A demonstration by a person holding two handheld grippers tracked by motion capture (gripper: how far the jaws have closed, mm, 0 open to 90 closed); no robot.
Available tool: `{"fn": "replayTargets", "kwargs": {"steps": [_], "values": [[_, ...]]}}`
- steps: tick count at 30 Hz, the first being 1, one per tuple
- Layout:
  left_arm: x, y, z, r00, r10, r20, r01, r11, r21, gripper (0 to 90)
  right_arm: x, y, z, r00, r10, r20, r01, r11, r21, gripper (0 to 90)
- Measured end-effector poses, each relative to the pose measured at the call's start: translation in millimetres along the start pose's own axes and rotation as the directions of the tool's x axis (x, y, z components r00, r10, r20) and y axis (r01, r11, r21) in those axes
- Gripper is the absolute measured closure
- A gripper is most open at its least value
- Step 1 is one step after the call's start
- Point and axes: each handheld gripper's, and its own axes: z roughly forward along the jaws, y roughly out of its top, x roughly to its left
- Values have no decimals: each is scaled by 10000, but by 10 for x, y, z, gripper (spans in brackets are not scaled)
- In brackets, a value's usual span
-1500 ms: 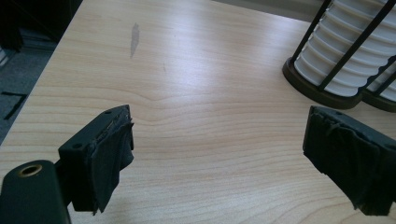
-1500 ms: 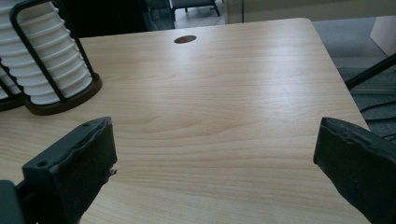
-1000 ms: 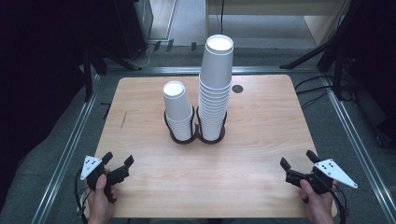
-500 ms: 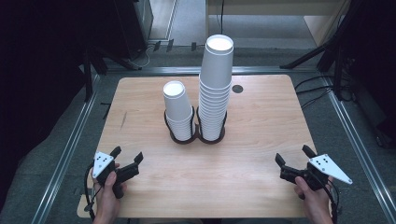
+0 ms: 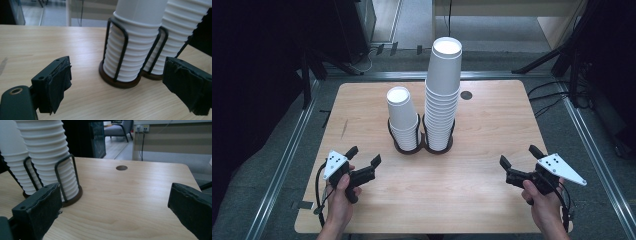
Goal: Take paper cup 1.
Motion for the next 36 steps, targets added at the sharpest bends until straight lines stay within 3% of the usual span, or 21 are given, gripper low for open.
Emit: {"fn": "replayTargets", "kwargs": {"steps": [1,11,26,31,36], "values": [[-76,52,41,9999,52,145,-52,10000,-52,89,11,29,13,10000,-2,-58,2,10000,-40,0],[-378,164,226,9967,484,650,-483,9988,-25,89,108,303,109,9994,66,-330,-80,9991,-422,0],[-643,317,412,9920,617,1102,-620,9981,-8,89,319,574,279,9954,-11,-963,-39,9987,-509,0],[-715,363,470,9904,605,1246,-611,9981,12,89,397,646,343,9969,-68,-782,33,9990,-452,0],[-778,392,509,9896,643,1285,-644,9979,-32,87,447,730,390,9959,62,-898,-109,9986,-523,0]]}}
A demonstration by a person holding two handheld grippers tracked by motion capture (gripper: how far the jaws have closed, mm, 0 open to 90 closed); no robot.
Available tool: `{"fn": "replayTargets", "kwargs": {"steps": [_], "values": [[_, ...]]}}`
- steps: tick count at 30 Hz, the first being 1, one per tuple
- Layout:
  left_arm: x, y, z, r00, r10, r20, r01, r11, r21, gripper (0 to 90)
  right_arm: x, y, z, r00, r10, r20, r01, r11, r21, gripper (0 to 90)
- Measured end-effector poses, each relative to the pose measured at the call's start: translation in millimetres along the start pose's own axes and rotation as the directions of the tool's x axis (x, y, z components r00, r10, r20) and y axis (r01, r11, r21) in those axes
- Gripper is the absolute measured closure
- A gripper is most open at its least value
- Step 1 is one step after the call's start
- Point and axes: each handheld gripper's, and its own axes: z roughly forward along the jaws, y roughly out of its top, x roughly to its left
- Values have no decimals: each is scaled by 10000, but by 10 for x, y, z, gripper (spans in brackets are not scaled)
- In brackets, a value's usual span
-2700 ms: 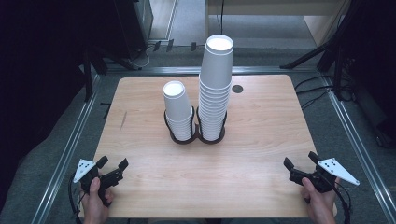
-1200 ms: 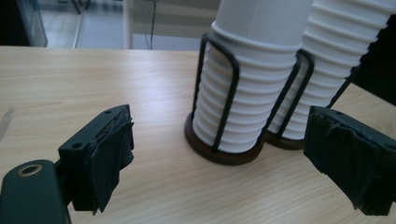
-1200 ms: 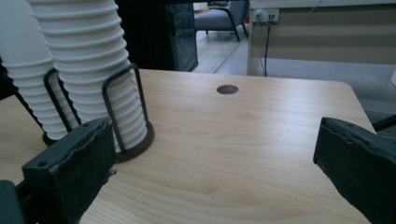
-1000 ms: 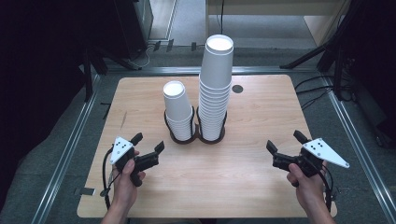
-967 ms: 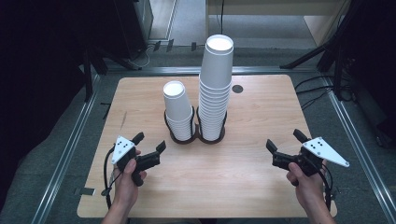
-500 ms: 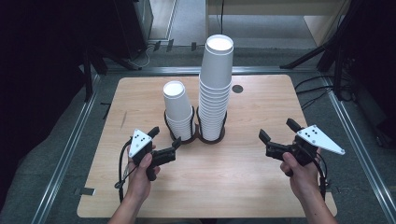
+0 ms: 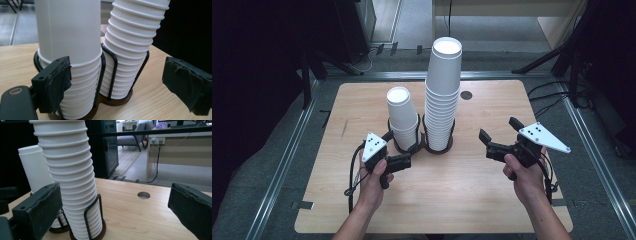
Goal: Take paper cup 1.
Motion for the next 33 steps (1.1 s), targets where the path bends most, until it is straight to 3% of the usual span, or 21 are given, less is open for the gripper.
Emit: {"fn": "replayTargets", "kwargs": {"steps": [4,7,18,33], "values": [[-58,20,60,9999,75,111,-76,9999,86,66,57,96,52,9999,33,-105,-34,9999,-98,0],[-120,34,114,9989,124,443,-130,9998,117,31,104,152,91,9998,-58,-195,57,10000,-69,0],[-248,103,225,9977,202,646,-206,9998,59,31,245,301,249,9989,-94,-468,88,9999,-126,0],[-406,162,435,9980,478,419,-473,9988,-113,31,412,528,398,9965,-203,-806,176,9993,-344,0]]}}
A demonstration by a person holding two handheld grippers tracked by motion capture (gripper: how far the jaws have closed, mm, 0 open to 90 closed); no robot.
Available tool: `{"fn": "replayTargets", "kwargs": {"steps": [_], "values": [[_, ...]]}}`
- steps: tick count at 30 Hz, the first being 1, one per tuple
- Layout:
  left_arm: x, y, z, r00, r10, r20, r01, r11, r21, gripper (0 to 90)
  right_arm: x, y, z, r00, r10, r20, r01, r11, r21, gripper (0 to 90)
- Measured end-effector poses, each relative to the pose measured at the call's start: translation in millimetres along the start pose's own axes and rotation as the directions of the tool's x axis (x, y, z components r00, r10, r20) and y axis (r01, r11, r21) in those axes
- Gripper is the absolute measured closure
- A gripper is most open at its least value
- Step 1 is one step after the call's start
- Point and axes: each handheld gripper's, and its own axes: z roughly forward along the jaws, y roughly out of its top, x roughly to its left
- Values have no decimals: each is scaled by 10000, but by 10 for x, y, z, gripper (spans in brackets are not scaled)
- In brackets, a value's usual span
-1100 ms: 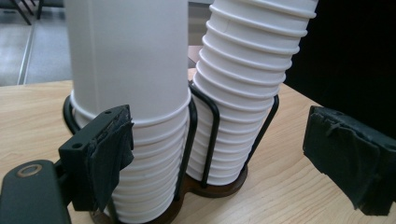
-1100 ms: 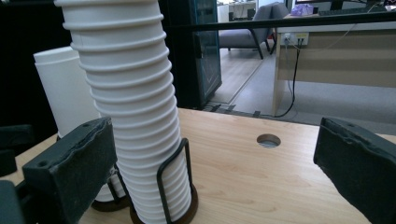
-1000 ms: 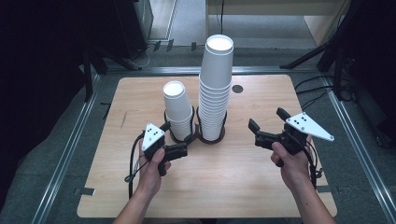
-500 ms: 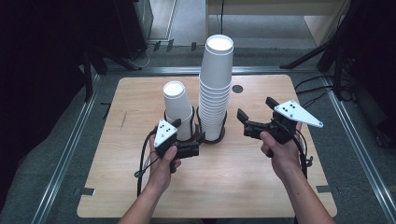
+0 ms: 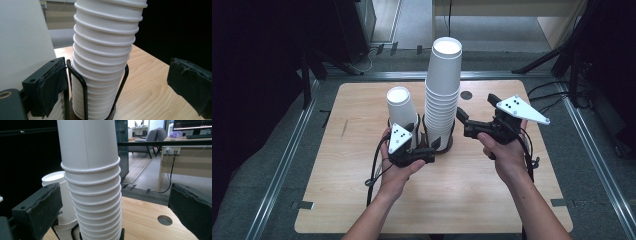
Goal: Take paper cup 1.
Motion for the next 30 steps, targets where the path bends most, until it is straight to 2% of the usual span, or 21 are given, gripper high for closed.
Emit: {"fn": "replayTargets", "kwargs": {"steps": [7,13,17,30], "values": [[-59,38,128,9998,23,-222,-27,9998,-180,31,88,113,117,10000,-16,-88,16,10000,-49,0],[-79,58,195,9974,148,-702,-183,9986,-489,32,157,194,190,9998,-69,-170,69,10000,-5,0],[-62,62,233,9960,23,-893,-74,9984,-565,32,189,257,231,9998,-87,-195,87,10000,-20,0],[-78,108,332,9943,-65,-1066,-7,9977,-674,46,313,373,443,9996,-217,-176,218,9997,93,0]]}}
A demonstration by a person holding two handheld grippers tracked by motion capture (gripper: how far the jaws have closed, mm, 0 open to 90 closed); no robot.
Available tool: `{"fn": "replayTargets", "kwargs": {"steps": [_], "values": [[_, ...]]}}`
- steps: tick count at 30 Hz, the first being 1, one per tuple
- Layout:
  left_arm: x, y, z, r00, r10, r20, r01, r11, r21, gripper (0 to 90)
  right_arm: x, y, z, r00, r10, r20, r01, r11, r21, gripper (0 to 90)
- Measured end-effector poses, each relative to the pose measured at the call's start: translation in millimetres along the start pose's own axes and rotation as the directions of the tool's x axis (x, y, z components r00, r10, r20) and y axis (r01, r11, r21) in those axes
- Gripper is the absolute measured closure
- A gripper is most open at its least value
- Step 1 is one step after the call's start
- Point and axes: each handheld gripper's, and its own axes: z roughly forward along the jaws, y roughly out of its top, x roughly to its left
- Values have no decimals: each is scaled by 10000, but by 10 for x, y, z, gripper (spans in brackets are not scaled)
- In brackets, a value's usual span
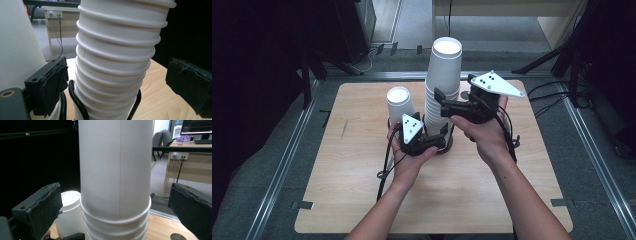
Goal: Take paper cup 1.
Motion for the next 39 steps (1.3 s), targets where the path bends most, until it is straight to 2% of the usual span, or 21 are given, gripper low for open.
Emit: {"fn": "replayTargets", "kwargs": {"steps": [17,20,25,36,39], "values": [[-76,32,148,9998,-36,-199,36,10000,-32,63,30,60,240,9992,76,397,-78,9999,64,0],[-82,34,168,9995,-53,-309,51,10000,-47,66,24,51,275,9990,40,452,-43,10000,67,58],[-66,40,186,9989,-192,-428,187,9998,-119,106,21,46,304,9989,-17,458,17,10000,1,106],[-66,48,226,9988,-235,-433,231,9997,-110,79,31,60,347,9987,-141,483,145,9999,-74,116],[-82,53,248,9983,-186,-561,177,9997,-157,70,36,65,351,9985,-192,522,197,9998,-97,120]]}}
